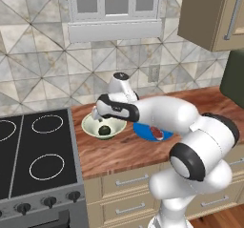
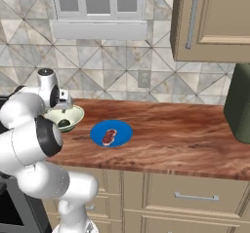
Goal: Place the steak on the plate and place the squash on the same plate.
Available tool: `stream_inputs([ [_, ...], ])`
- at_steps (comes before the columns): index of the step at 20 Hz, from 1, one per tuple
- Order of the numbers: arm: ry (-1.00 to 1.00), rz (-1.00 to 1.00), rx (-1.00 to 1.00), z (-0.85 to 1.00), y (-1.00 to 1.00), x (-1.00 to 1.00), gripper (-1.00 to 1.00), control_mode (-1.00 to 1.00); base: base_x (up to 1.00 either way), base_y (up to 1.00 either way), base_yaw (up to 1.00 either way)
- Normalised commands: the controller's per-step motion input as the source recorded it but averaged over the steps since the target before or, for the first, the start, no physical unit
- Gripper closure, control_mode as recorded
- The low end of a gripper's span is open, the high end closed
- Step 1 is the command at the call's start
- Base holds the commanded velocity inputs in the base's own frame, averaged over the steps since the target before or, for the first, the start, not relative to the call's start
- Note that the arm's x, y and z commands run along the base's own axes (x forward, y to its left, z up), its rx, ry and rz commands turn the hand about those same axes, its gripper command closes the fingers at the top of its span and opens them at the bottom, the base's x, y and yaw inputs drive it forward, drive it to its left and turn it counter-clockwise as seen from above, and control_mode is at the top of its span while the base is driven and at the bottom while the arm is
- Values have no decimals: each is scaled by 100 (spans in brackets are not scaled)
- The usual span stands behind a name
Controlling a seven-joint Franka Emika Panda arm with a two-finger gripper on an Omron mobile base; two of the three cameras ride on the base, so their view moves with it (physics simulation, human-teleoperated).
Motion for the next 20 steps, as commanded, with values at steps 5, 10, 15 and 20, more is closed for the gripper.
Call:
stream_inputs([
  [5,15,-1,-15,0,0,2,-100,-100,0,0,0],
  [10,17,-1,-3,-17,0,10,-100,-100,0,0,0],
  [15,6,0,0,-39,12,33,-100,-100,0,0,0],
  [20,2,0,0,-13,12,27,-100,-100,0,0,0],
])
